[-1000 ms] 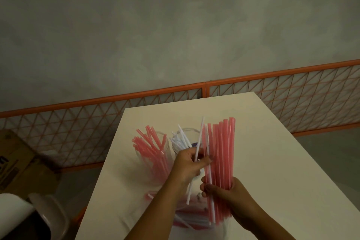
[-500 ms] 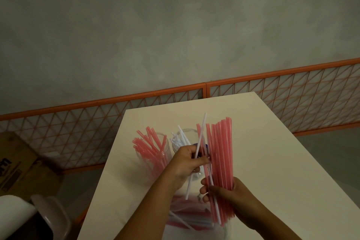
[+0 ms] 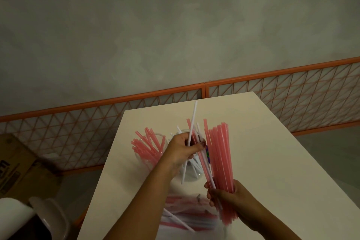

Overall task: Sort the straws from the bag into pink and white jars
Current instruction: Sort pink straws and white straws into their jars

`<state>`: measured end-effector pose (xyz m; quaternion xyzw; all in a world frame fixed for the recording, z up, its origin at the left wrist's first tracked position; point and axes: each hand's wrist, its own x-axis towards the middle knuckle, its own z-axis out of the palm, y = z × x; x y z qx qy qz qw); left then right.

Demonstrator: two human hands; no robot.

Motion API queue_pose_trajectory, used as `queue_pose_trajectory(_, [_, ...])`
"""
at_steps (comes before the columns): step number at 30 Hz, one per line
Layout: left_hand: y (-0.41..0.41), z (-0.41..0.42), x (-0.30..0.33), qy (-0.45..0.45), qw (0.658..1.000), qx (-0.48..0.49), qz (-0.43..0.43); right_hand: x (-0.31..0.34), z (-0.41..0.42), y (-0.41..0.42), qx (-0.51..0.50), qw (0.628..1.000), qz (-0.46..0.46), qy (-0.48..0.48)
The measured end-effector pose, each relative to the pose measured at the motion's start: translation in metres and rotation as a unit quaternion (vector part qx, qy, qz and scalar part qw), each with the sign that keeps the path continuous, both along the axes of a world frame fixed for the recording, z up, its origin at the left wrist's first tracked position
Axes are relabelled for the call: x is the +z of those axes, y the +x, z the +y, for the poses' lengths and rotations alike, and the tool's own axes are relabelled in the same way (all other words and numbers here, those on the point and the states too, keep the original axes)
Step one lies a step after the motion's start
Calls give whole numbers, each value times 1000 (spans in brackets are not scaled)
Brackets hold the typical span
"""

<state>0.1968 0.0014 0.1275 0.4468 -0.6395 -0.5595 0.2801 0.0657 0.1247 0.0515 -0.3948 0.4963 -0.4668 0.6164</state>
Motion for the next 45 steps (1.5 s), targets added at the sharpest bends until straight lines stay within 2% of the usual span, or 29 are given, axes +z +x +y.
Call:
queue_pose_trajectory(11, [2,-13,9,-47,996,77,-5,-10,-4,-9,-7,1000,7,-2])
queue_pose_trajectory(19, [12,-38,29,-80,977,168,103,-20,-1,-15,-1,1000,16,5])
queue_pose_trajectory(23, [15,-51,40,-100,954,236,158,-24,-1,-17,1,1000,22,14])
queue_pose_trajectory(26, [20,-62,43,-123,915,325,206,-27,1,-20,5,1000,19,22])
queue_pose_trajectory(29, [22,-66,40,-165,885,376,219,-27,1,-24,20,999,5,26])
queue_pose_trajectory(32, [16,-64,28,-175,885,383,196,-26,0,-27,24,999,-7,21])
queue_pose_trajectory(35, [7,-57,13,-186,904,361,134,-24,-2,-28,13,1000,-17,17])
queue_pose_trajectory(40, [1,-44,8,-265,920,288,8,-22,-3,-29,7,1000,-26,14])
queue_pose_trajectory(45, [-5,-43,2,-261,937,213,-92,-21,-4,-27,2,999,-44,12])
